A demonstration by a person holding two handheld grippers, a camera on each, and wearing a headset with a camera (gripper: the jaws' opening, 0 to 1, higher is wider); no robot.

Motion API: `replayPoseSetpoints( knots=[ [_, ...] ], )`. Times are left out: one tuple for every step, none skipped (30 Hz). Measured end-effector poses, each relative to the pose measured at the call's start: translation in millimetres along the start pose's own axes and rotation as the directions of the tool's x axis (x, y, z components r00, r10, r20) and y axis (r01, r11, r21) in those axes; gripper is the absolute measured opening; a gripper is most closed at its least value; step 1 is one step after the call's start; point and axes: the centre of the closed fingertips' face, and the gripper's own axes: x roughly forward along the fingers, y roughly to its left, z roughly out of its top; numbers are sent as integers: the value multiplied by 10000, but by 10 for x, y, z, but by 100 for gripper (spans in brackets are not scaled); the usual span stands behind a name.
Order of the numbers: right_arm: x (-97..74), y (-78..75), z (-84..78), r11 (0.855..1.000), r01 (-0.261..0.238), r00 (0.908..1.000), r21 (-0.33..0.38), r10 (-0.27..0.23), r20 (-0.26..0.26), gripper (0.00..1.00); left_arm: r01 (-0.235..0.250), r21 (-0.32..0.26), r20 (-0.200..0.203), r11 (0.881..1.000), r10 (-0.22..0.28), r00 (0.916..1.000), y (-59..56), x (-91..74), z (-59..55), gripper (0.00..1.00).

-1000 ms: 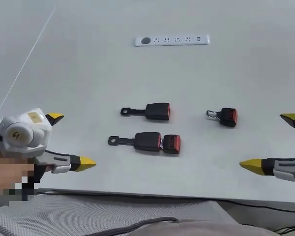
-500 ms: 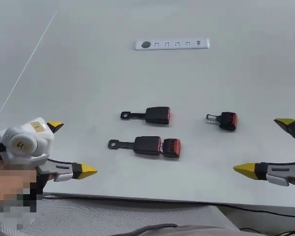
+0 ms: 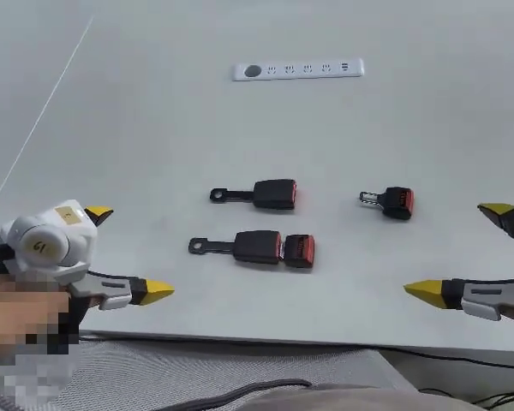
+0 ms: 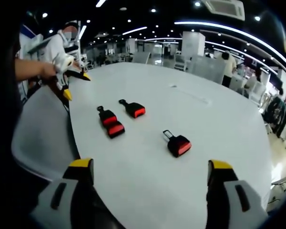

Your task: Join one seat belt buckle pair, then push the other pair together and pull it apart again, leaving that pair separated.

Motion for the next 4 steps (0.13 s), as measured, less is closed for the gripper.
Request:
replayPoseSetpoints(
  knots=[
    [4, 12, -4, 10000, -12, 10000, 33, 12, 8, 100, 18, 8, 5, 10000, -18, 10000, -7, 1, -2, 100],
    [8, 21, -12, 10000, -20, 10000, 30, 20, -8, 100, 29, 10, -10, 10000, -29, 10000, -10, 6, -2, 100],
    [10, 29, -16, 10000, -20, 10000, 18, 20, -11, 100, 30, 20, -16, 10000, -30, 10000, -12, 4, -7, 100],
    [10, 34, -15, 10000, -25, 10000, 21, 25, -5, 100, 31, 20, -19, 10000, -31, 10000, -12, 5, -7, 100]
  ],
)
